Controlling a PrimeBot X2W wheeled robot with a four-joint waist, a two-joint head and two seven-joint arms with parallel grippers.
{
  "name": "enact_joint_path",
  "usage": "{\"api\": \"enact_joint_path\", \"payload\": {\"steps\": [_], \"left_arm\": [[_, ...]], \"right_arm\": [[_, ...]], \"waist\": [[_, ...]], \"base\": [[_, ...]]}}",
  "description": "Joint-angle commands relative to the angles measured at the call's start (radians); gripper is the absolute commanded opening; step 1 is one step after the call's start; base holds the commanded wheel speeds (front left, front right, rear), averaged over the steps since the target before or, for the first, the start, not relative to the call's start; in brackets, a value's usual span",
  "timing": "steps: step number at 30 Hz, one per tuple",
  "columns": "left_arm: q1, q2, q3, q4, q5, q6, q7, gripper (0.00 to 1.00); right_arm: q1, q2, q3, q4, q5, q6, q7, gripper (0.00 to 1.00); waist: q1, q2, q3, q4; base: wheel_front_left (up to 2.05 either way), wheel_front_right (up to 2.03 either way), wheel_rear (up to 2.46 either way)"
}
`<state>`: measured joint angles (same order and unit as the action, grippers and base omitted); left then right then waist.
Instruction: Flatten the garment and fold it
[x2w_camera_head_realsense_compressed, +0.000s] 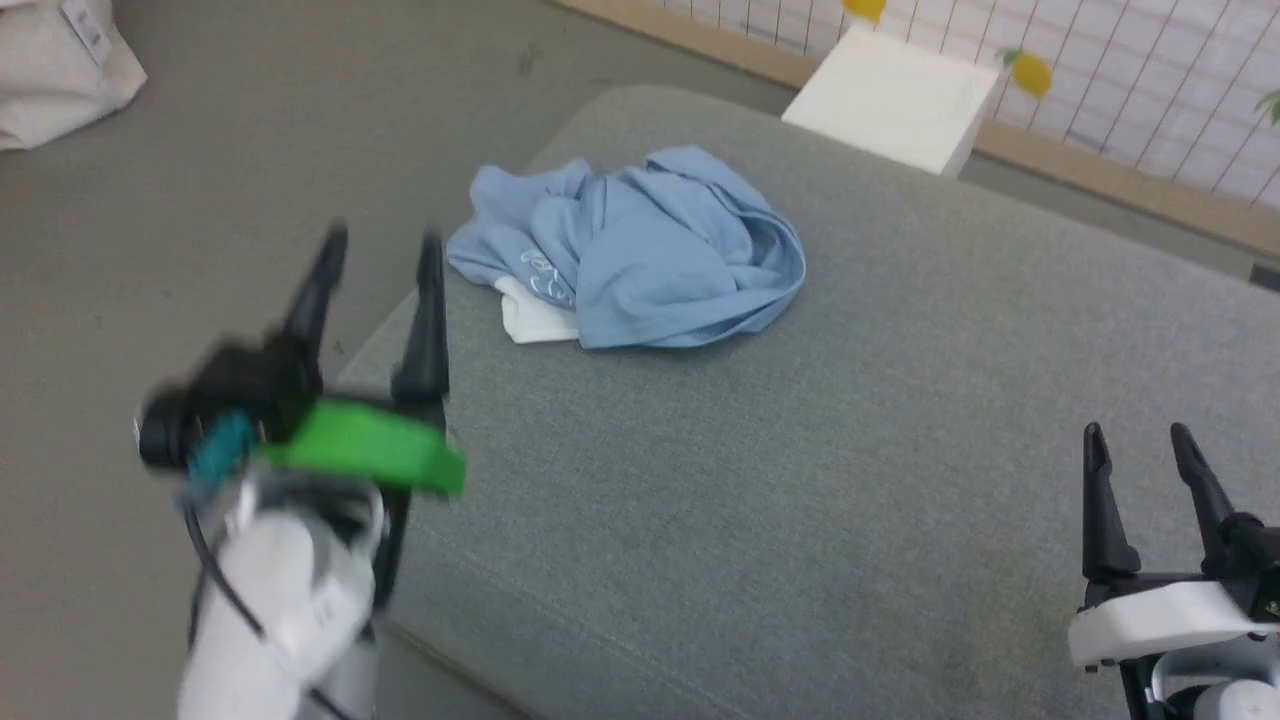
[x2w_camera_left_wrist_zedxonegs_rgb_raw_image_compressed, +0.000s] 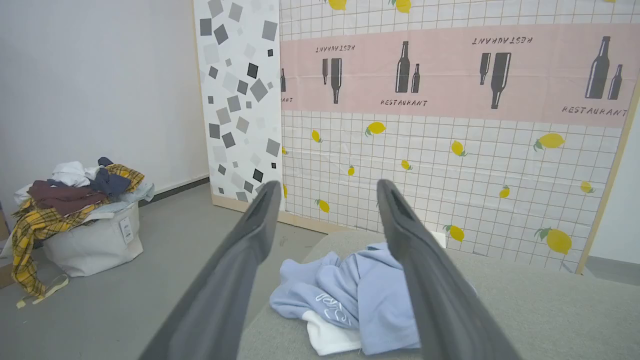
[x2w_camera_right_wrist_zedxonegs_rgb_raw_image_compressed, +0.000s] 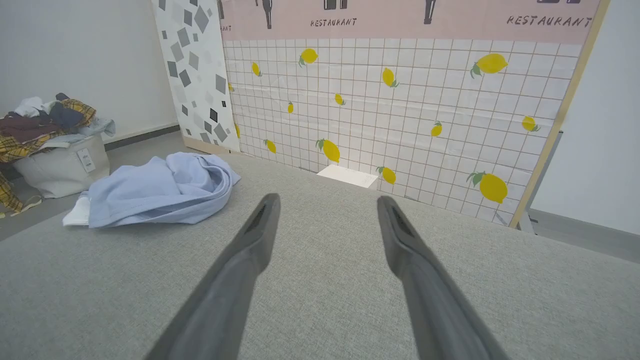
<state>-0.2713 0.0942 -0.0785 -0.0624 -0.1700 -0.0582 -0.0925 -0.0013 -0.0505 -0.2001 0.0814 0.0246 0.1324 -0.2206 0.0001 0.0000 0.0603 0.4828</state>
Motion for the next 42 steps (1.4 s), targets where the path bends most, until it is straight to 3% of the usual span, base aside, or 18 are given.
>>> {"api": "enact_joint_path", "payload": {"steps": [1,7,14,18,30,36,37,39,42], "left_arm": [[-0.065,0.014,-0.001,0.009,-0.008,-0.008,0.031,1.00],[-0.289,0.047,0.005,0.072,-0.039,-0.026,0.145,1.00],[-0.460,0.107,0.000,0.247,-0.073,-0.049,0.256,1.00],[-0.520,0.176,-0.020,0.361,-0.113,-0.064,0.372,1.00],[-0.559,0.209,-0.032,0.470,-0.288,-0.069,0.605,1.00],[-0.556,0.203,-0.038,0.537,-0.291,-0.021,0.679,1.00],[-0.557,0.203,-0.039,0.546,-0.290,-0.016,0.683,0.96],[-0.562,0.206,-0.042,0.561,-0.285,-0.007,0.690,0.00],[-0.567,0.215,-0.045,0.572,-0.275,-0.003,0.677,0.00]], "right_arm": [[-0.010,0.000,-0.001,-0.020,-0.013,-0.002,0.007,1.00],[-0.025,0.000,0.003,-0.108,-0.049,-0.002,0.031,1.00],[-0.048,-0.005,0.024,-0.200,-0.082,-0.002,0.052,1.00],[-0.055,-0.039,0.060,-0.279,-0.082,-0.002,0.081,1.00],[-0.066,-0.109,0.051,-0.390,-0.053,-0.002,0.132,1.00],[-0.069,-0.123,0.042,-0.407,-0.042,-0.002,0.135,1.00],[-0.070,-0.124,0.041,-0.409,-0.041,-0.002,0.135,1.00],[-0.073,-0.127,0.038,-0.412,-0.039,-0.002,0.136,1.00],[-0.078,-0.129,0.035,-0.412,-0.037,-0.002,0.137,1.00]], "waist": [[-0.0001,0.0000,0.060,-0.016],[-0.0001,0.0000,0.152,-0.066],[-0.0001,0.0000,0.253,-0.140],[-0.0001,0.0000,0.332,-0.216],[-0.0001,0.0000,0.485,-0.323],[-0.0001,0.0000,0.526,-0.355],[-0.0001,0.0000,0.530,-0.357],[-0.0001,0.0000,0.537,-0.359],[-0.0001,0.0000,0.541,-0.359]], "base": [[0.00,0.00,0.00],[0.00,0.00,0.00],[0.00,0.00,0.00],[0.00,0.00,0.00],[0.00,0.00,0.00],[0.00,0.00,0.00],[0.00,0.00,0.00],[0.00,0.00,0.00],[0.00,0.00,0.00]]}}
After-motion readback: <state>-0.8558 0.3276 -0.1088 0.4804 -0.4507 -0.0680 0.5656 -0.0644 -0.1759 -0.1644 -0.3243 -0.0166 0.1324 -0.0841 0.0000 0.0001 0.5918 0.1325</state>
